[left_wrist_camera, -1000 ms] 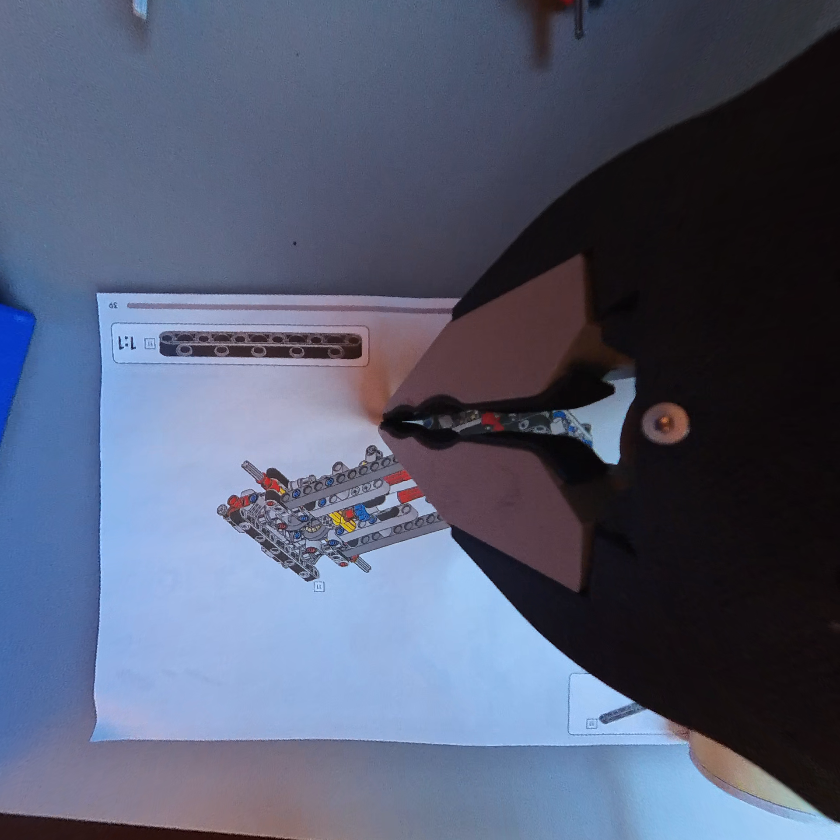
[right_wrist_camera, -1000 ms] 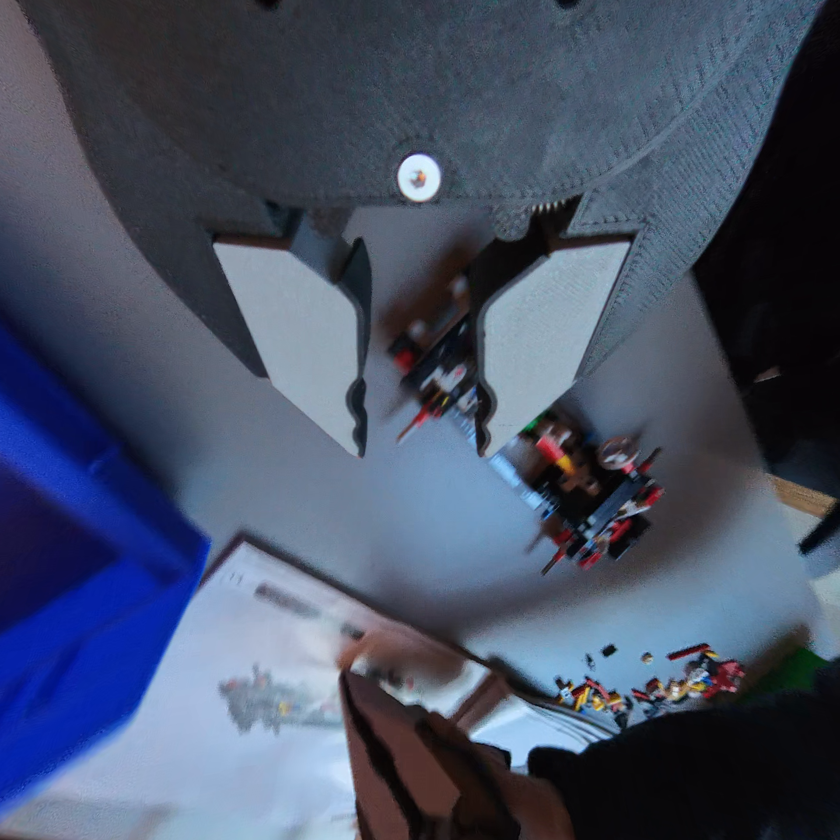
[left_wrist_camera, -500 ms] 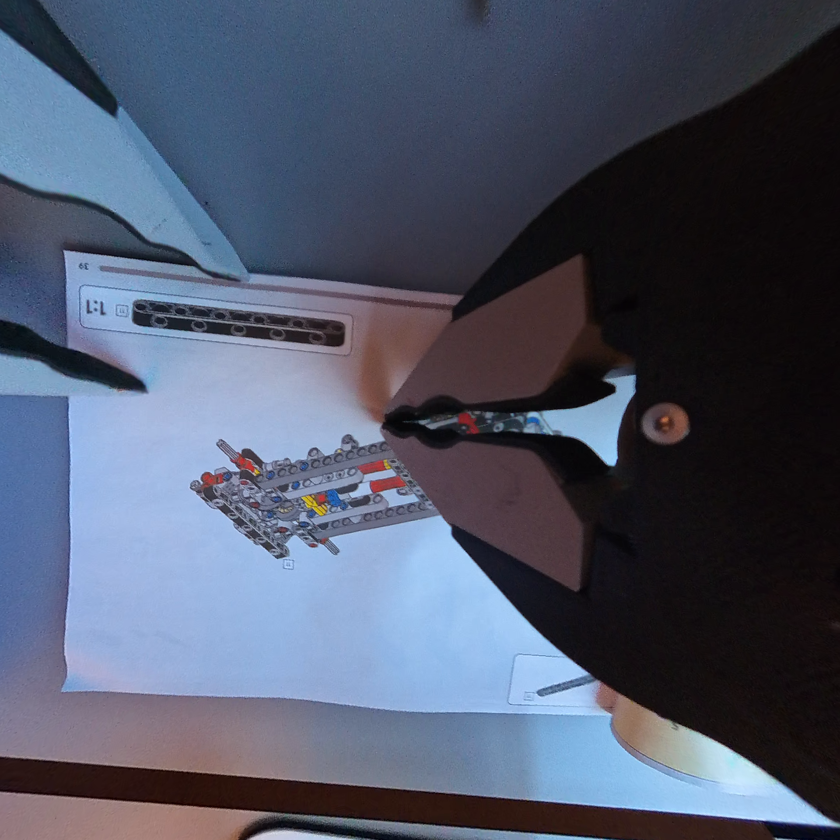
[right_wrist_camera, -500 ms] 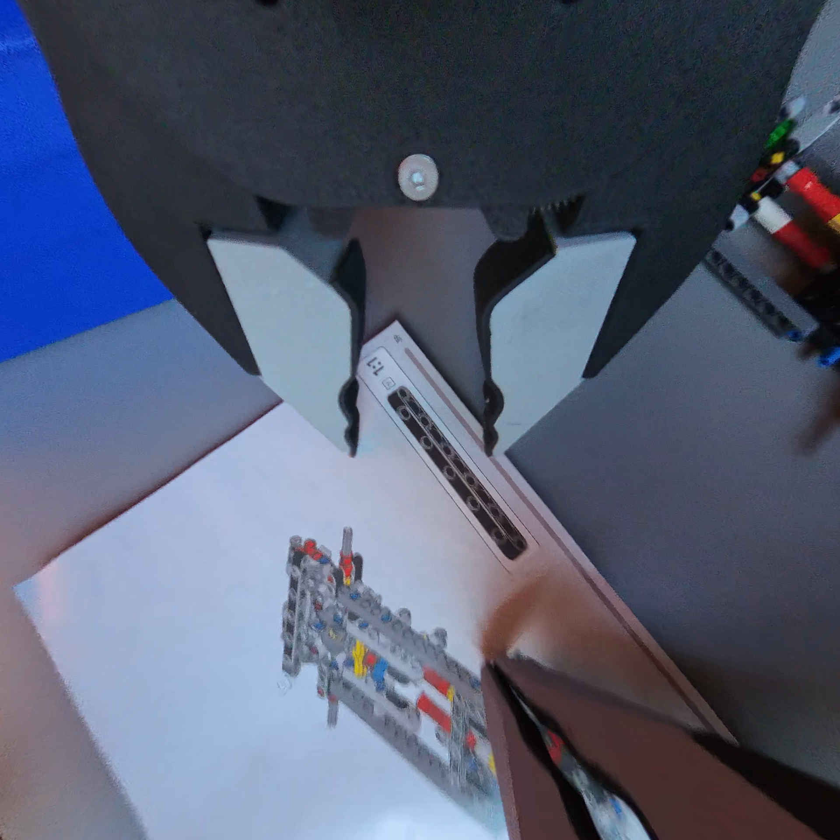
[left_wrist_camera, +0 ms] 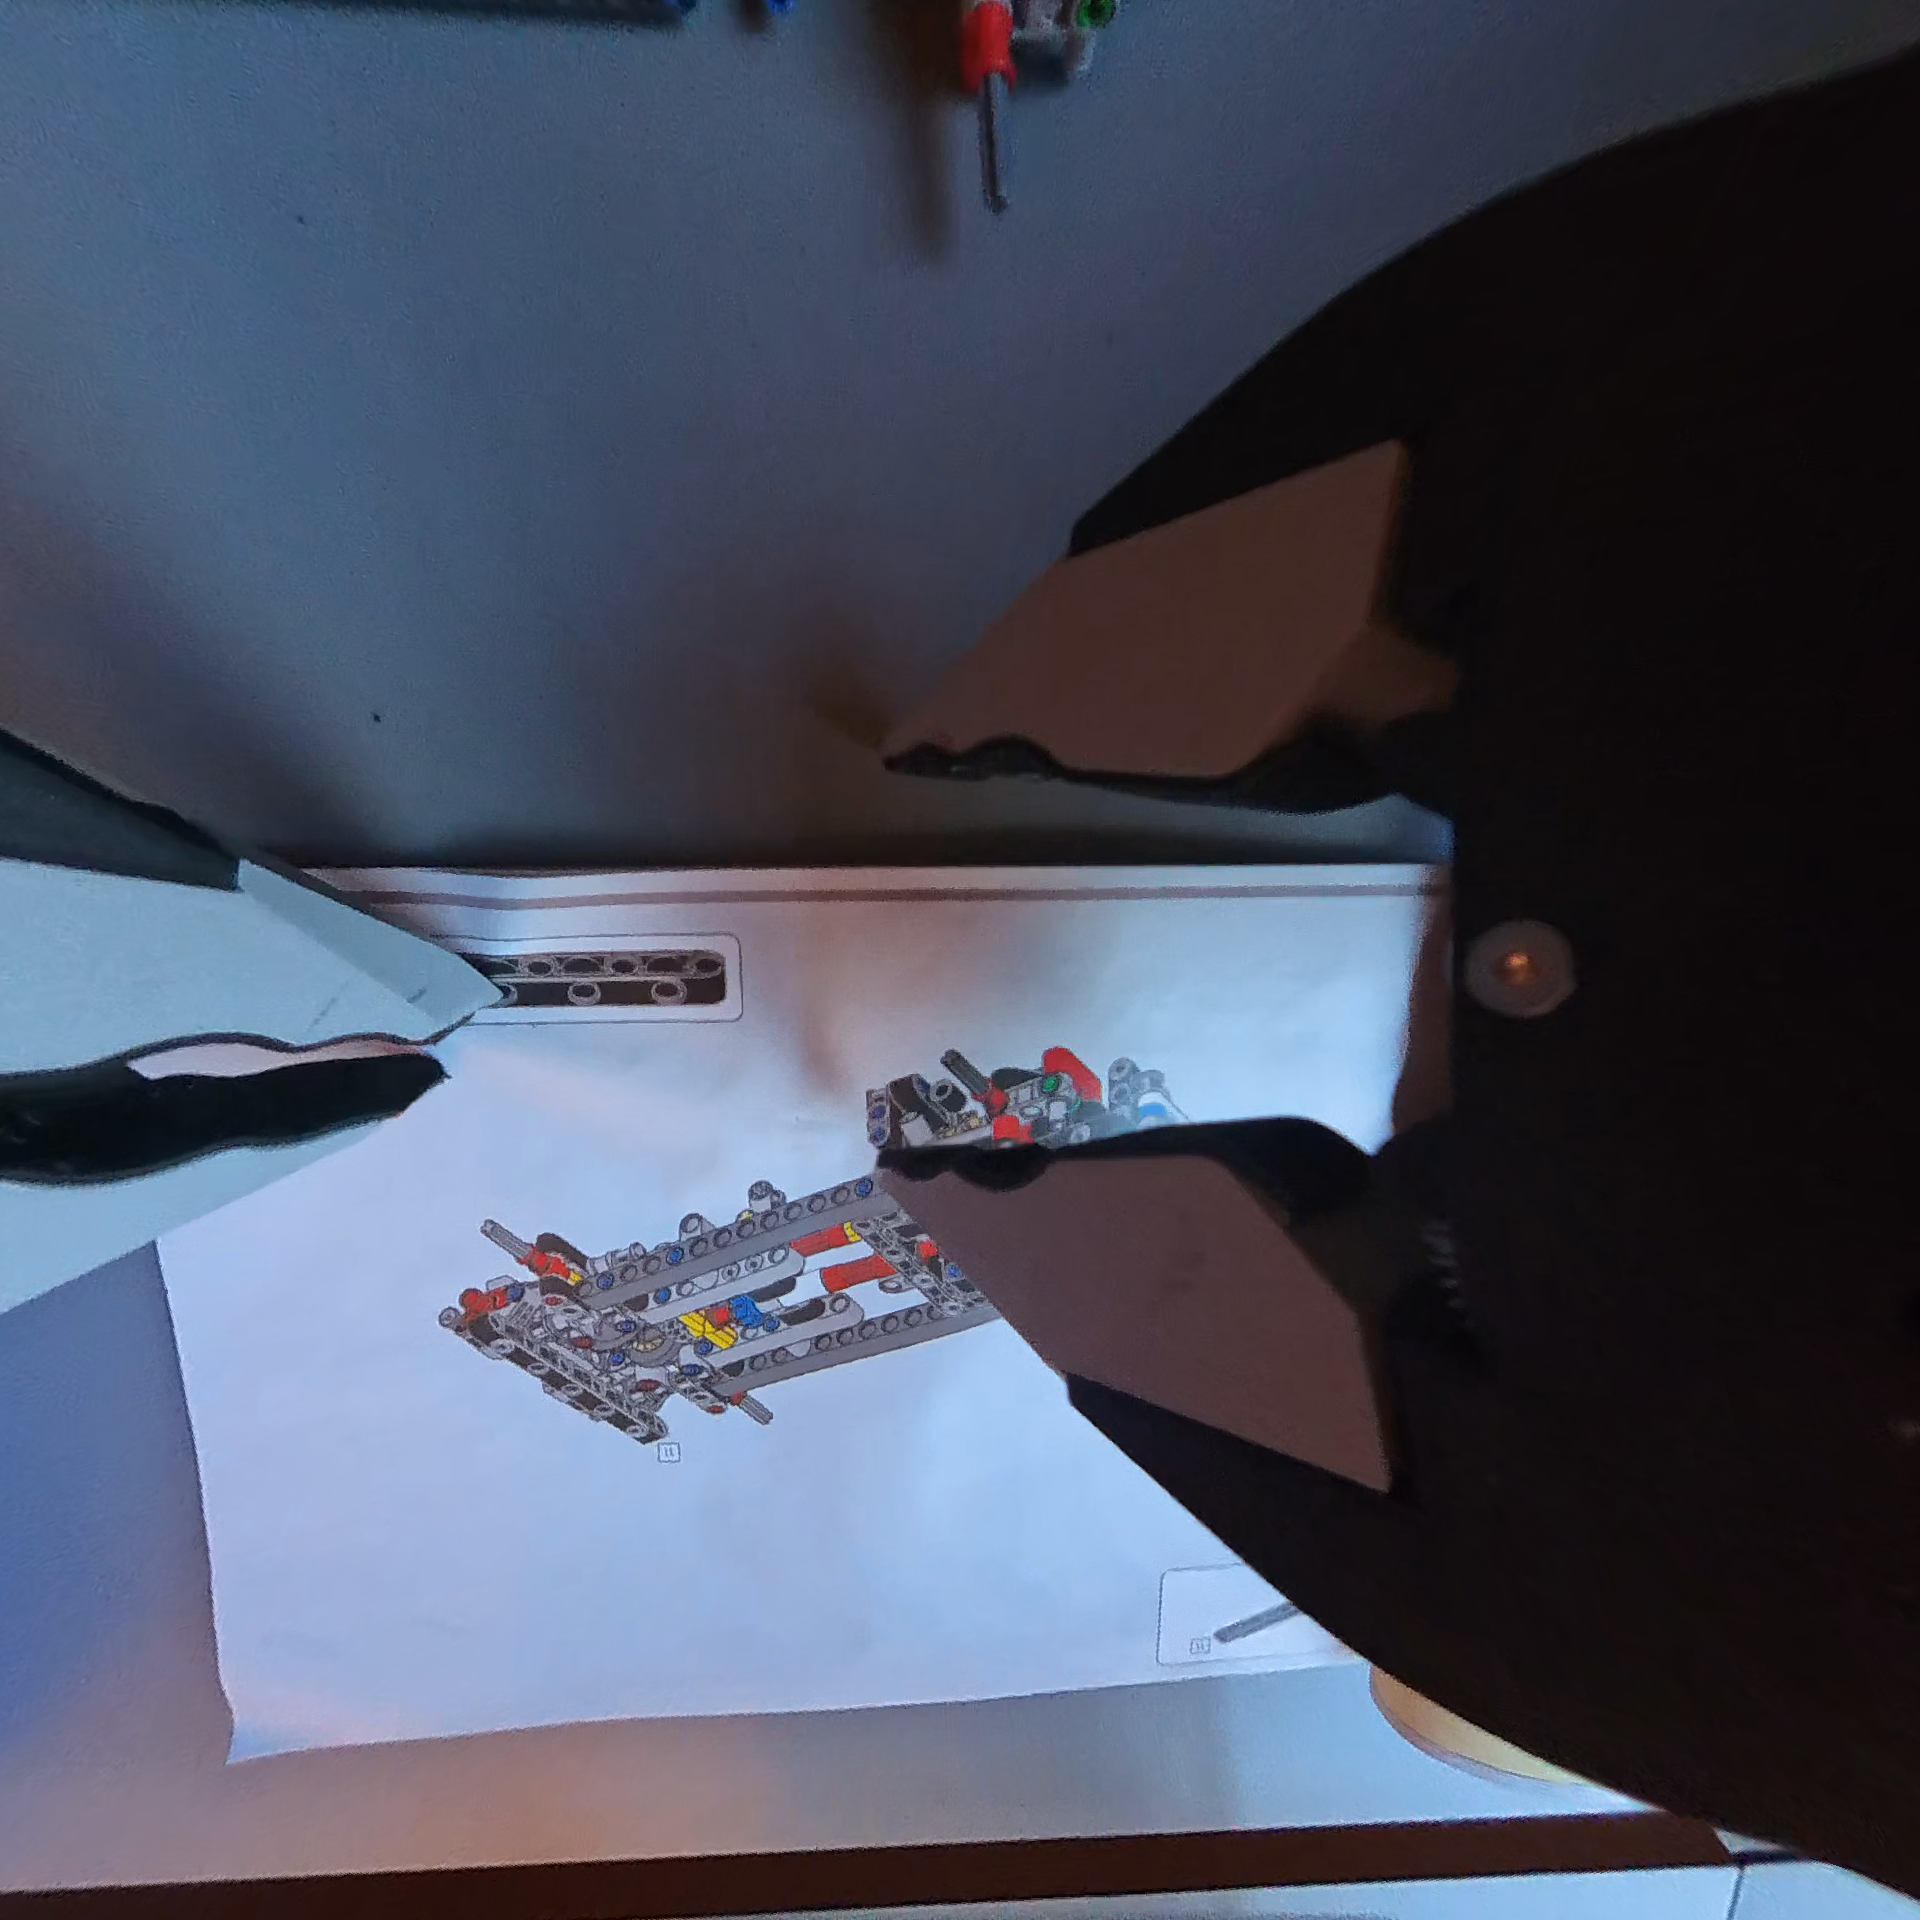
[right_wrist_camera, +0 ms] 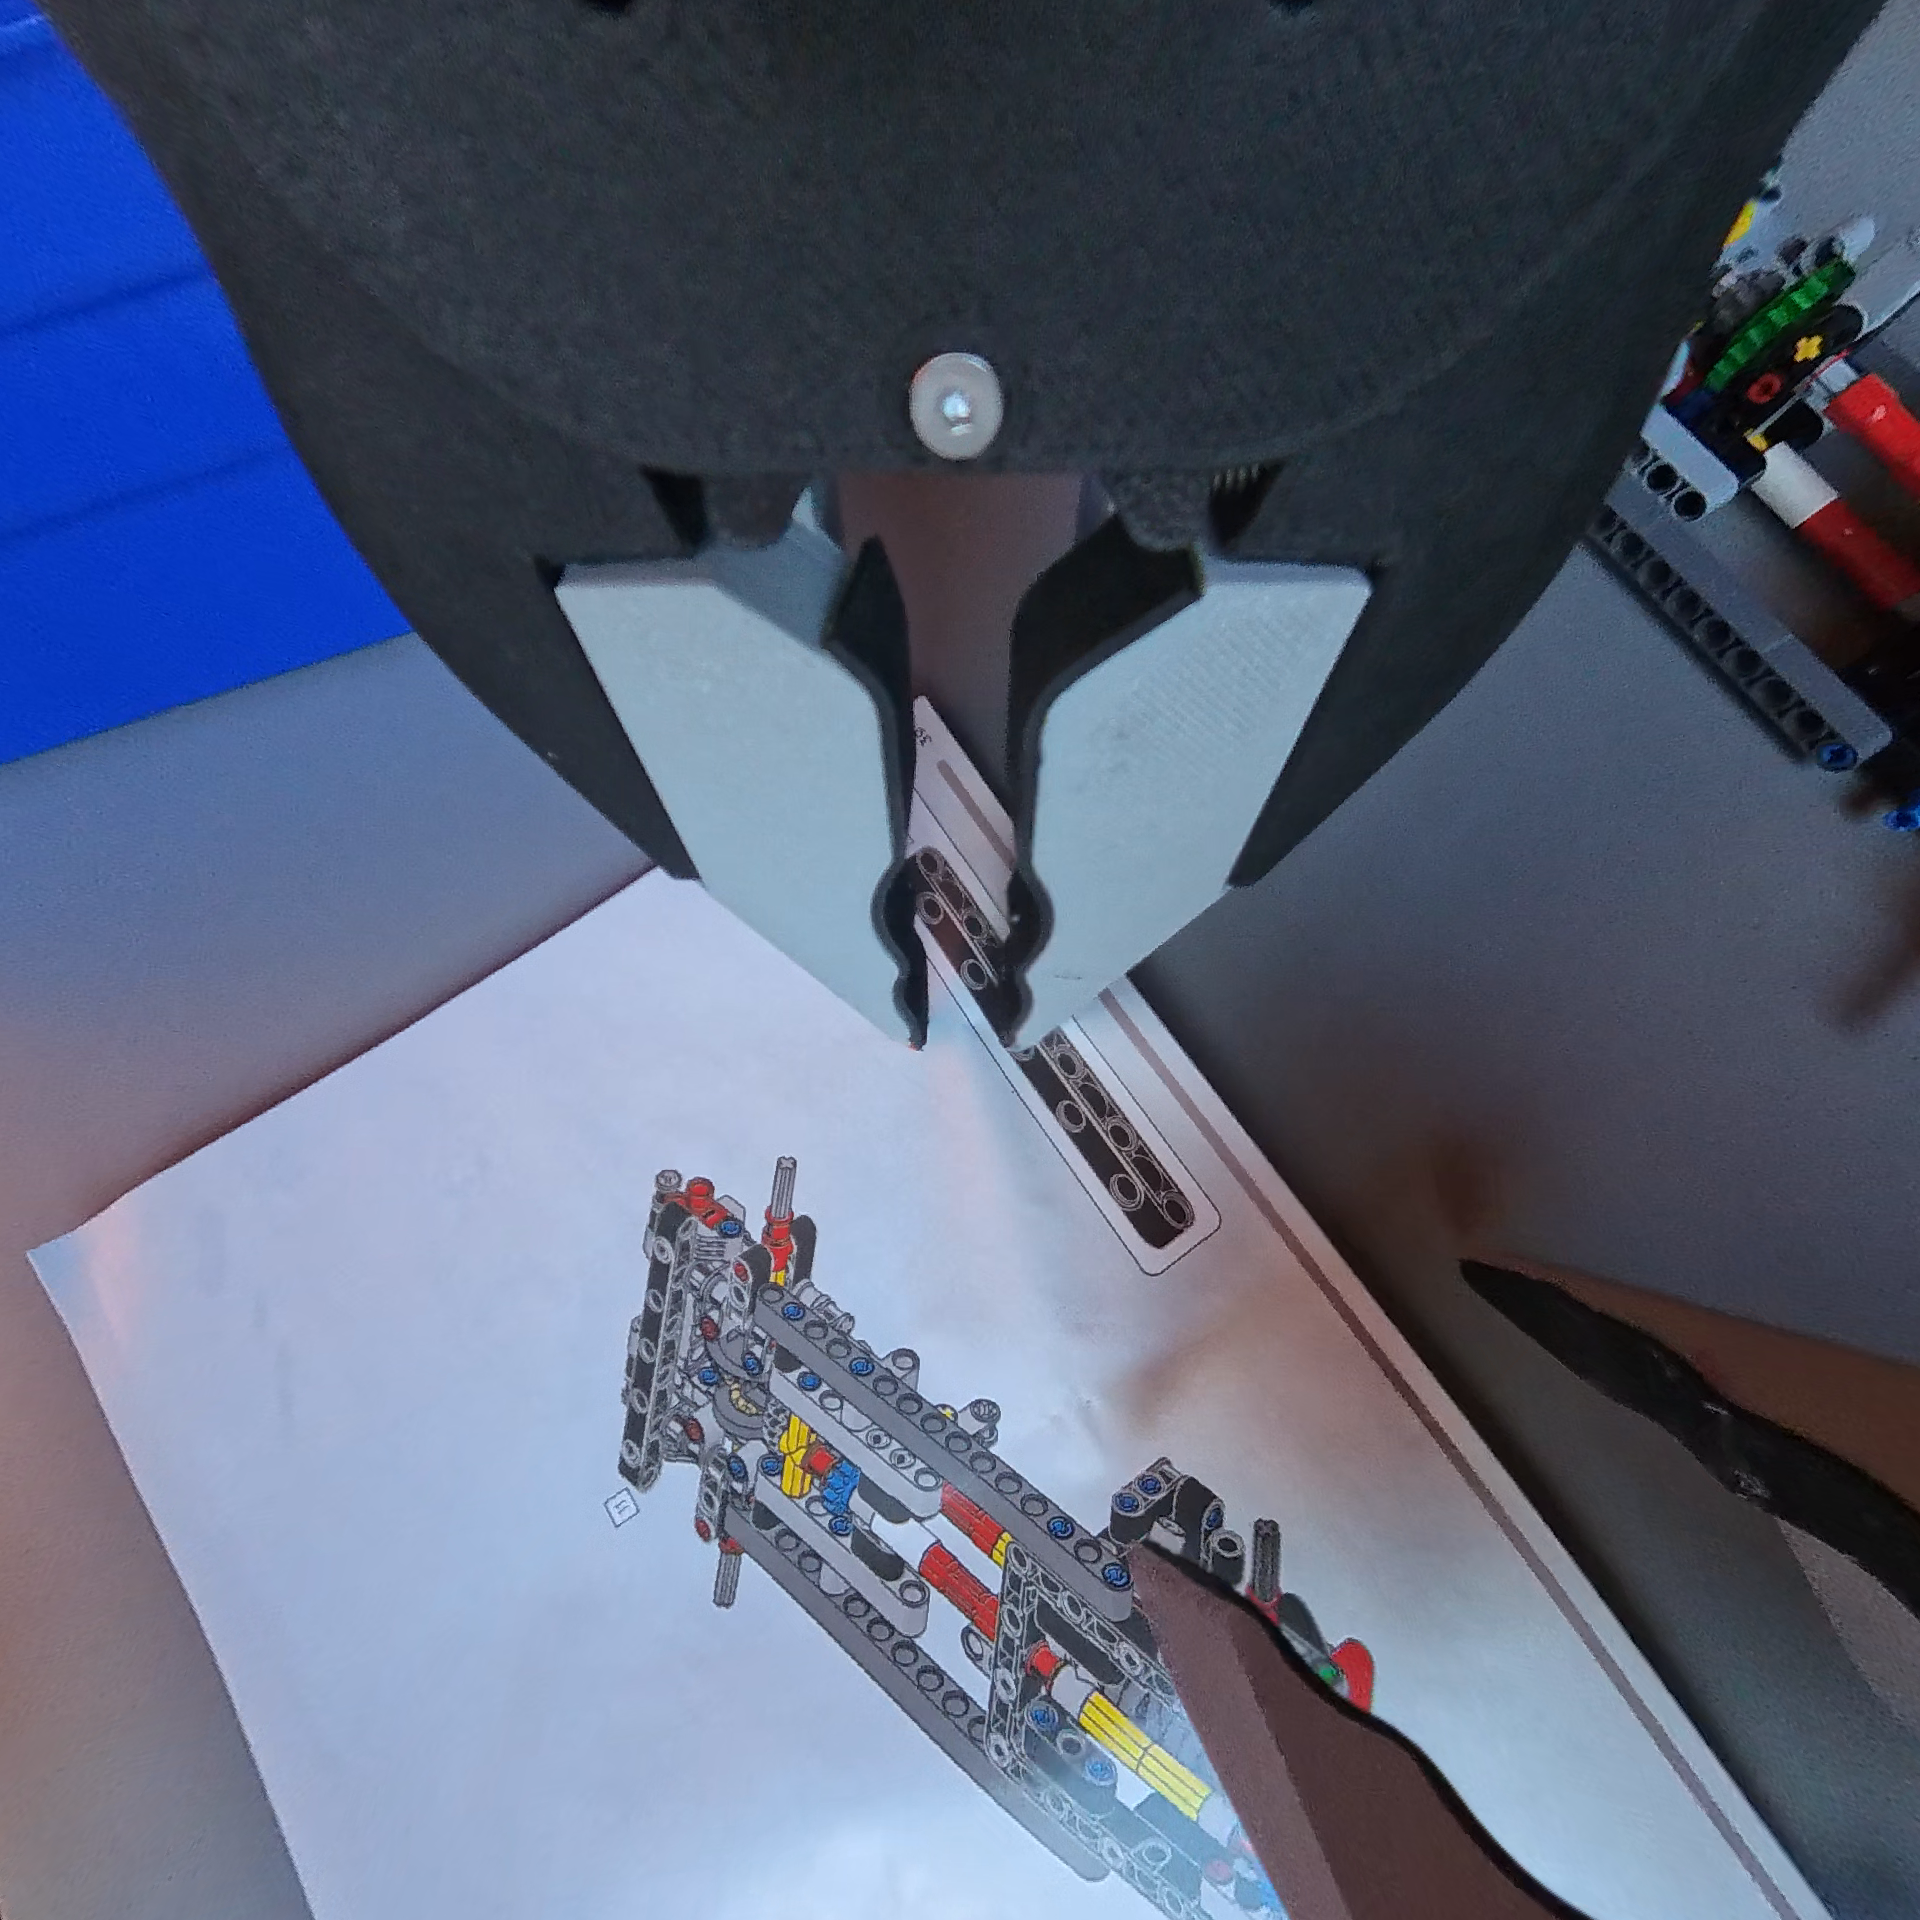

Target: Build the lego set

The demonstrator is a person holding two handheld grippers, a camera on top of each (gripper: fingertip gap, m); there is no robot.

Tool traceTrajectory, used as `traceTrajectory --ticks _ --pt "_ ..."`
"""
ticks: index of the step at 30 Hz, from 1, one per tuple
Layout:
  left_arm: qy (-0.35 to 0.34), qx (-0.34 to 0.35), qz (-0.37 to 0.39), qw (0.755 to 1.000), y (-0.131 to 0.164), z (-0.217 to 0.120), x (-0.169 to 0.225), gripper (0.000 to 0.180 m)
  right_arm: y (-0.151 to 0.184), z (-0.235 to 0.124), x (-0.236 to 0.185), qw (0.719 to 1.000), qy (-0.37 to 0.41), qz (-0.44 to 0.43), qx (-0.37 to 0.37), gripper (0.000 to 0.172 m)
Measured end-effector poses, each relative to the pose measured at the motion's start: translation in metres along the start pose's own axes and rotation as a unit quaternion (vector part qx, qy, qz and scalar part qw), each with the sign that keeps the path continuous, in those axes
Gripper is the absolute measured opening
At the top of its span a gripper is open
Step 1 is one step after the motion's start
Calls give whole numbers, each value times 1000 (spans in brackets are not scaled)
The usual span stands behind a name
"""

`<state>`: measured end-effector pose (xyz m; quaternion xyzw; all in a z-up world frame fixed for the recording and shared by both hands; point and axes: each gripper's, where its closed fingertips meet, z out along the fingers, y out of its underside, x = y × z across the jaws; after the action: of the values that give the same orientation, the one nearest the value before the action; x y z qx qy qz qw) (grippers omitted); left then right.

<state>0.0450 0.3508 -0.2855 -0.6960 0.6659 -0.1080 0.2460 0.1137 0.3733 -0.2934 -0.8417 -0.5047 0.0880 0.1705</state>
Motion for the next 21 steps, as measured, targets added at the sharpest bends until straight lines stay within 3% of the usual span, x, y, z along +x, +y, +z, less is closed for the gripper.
traceTrajectory --ticks 3,8,14,15,18,21 --pt "-7 24 -12 1000 -12 1 -4 62 0 1 5 1000 12 1 3 0" --pt "-38 45 -15 998 -40 14 -11 61 -1 1 6 1000 21 -6 13 0" --pt "-58 4 17 998 -31 19 -11 65 0 1 5 1000 24 -1 17 0" --pt "-62 -6 17 998 -26 17 -14 66 1 0 2 1000 16 7 12 3" --pt "-59 -29 16 998 -9 6 -18 71 6 -6 -17 999 -35 33 -5 34" --pt "-53 -31 2 998 4 -9 -21 72 8 -12 -22 999 -31 39 20 43"
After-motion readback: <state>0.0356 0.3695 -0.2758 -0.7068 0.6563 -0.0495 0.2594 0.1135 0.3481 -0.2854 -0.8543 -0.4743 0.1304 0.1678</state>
